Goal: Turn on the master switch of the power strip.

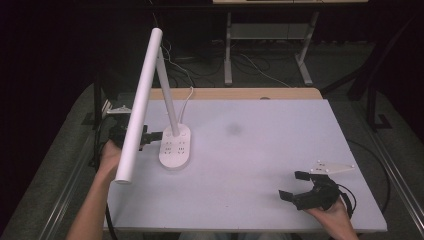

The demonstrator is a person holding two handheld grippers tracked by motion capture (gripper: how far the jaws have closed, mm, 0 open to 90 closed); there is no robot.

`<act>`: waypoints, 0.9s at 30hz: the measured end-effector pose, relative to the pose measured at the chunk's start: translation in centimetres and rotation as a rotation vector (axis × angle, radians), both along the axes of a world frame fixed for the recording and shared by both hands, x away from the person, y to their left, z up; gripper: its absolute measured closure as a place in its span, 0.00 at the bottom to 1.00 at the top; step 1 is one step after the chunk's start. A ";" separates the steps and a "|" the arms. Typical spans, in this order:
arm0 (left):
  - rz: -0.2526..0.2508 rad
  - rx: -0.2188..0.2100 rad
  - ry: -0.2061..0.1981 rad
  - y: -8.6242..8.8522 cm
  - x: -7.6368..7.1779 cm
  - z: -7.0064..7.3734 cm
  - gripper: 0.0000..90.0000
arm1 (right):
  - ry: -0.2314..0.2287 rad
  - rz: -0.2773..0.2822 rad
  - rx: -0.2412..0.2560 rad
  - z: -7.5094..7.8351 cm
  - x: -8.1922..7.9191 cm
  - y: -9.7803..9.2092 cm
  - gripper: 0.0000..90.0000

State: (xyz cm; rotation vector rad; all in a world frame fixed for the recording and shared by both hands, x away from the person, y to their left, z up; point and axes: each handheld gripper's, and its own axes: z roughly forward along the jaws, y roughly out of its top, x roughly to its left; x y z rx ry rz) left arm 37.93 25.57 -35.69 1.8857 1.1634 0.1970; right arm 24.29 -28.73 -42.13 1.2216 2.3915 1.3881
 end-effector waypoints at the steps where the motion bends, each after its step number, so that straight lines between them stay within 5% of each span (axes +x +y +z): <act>1: 0.004 0.000 0.001 0.1 0.1 0.0 0.19 | 0.000 0.000 0.000 0.0 0.0 0.0 0.00; 13: 0.098 -0.019 -0.012 0.3 1.6 -0.1 0.51 | 0.002 -0.003 -0.002 0.0 0.0 0.0 0.00; 22: 0.165 -0.095 0.000 1.1 2.8 -0.9 0.85 | 0.005 -0.003 -0.001 0.0 0.0 0.0 0.00; 27: 0.189 -0.080 0.011 1.1 3.4 -1.4 0.98 | 0.005 -0.002 -0.004 -0.1 0.0 0.0 0.00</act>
